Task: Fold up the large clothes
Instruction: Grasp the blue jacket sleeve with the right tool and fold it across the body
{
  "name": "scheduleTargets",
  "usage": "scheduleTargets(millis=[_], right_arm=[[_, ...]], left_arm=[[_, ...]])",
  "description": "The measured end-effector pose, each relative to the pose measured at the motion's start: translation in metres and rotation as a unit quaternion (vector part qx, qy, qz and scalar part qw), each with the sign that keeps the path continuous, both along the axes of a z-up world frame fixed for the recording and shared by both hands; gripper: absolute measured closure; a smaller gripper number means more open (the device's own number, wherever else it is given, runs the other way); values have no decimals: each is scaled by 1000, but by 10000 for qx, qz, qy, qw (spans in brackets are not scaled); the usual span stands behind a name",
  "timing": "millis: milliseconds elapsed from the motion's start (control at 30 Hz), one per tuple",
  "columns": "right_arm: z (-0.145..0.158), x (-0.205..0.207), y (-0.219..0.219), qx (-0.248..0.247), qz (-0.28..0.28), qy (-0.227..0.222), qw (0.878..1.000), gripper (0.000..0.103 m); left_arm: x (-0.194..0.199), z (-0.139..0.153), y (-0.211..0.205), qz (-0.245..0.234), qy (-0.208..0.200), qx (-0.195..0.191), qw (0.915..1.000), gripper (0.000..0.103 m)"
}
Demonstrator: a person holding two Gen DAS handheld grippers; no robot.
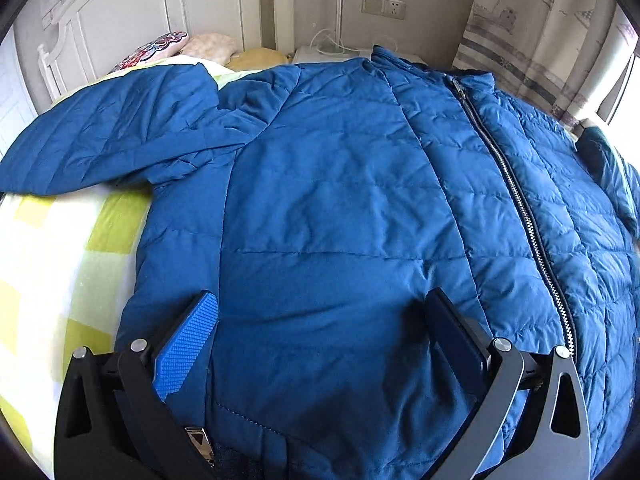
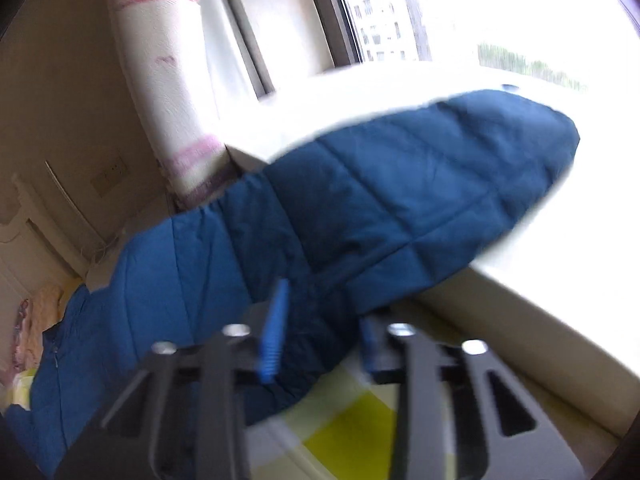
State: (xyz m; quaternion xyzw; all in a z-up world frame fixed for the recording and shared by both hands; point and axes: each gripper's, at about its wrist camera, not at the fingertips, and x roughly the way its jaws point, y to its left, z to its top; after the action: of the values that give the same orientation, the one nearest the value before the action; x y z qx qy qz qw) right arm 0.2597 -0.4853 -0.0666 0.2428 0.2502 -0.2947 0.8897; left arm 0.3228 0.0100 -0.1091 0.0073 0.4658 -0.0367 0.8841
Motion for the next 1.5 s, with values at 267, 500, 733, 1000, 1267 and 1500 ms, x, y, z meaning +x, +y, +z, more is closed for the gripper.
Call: scheduleTargets(millis=[267,500,733,1000,1267,1500], right_arm=[[38,40,211,-1716,2879,46,9421,86],[-43,52,286,-1034,4161,1537,8902,29],[3,-38,156,960,3389,-83,9359,24],[-62,-22,38,3332,1965,-475,9209,18],[6,26,101,1681,1791,-1070,9634,83],[111,56,321,-786,4248,-1338,8919,64]], left_arm=[[-4,1,3,-24,-88,-87,9999,4],[-6,1,4,-43,-113,-137,9998,4],[-6,1,4,-36,-112,-111,9999,4],[-6,-1,-2,-41,-61,144,9999,4],[-6,0,1,-56,-70,48,9999,4],[-7,1,4,-87,-83,-100,9999,4]])
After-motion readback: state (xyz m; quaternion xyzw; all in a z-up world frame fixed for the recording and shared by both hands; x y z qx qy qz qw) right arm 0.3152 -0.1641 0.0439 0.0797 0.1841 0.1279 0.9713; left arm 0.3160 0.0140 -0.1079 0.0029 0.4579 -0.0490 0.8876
